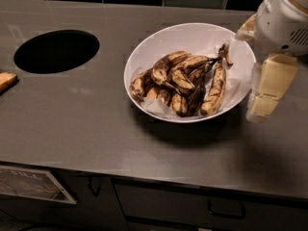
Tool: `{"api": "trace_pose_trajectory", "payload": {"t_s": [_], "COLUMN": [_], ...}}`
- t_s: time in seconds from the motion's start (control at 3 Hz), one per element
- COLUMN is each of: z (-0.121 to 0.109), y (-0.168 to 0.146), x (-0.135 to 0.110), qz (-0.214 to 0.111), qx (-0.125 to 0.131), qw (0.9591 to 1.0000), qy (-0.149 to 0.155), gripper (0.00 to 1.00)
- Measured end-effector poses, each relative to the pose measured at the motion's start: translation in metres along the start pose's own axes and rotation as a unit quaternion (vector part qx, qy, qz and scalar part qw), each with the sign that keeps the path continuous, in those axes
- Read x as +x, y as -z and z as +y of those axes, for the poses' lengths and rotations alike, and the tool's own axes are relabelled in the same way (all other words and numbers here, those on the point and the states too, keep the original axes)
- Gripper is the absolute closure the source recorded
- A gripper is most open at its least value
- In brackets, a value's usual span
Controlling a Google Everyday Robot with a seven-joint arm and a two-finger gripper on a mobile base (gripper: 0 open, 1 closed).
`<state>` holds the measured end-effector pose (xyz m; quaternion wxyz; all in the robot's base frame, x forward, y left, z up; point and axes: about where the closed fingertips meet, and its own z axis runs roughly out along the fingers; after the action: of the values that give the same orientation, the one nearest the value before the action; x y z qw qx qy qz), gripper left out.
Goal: Pick banana from white bowl
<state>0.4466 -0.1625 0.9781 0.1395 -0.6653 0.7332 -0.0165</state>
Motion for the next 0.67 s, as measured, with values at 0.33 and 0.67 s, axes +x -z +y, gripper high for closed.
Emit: {"api": "trace_pose_trajectory", "payload": {"t_s": [0.33, 0.67], "z": [0.006, 0.009], "y": [0.001, 0.006], "x": [-0.017, -0.031], "qz": [-0.004, -0.008], "qx": [-0.009, -0.008], "qw": [0.9998, 0.9992], "qy": [0.020, 0.038], "gripper": [0.00, 0.00]}}
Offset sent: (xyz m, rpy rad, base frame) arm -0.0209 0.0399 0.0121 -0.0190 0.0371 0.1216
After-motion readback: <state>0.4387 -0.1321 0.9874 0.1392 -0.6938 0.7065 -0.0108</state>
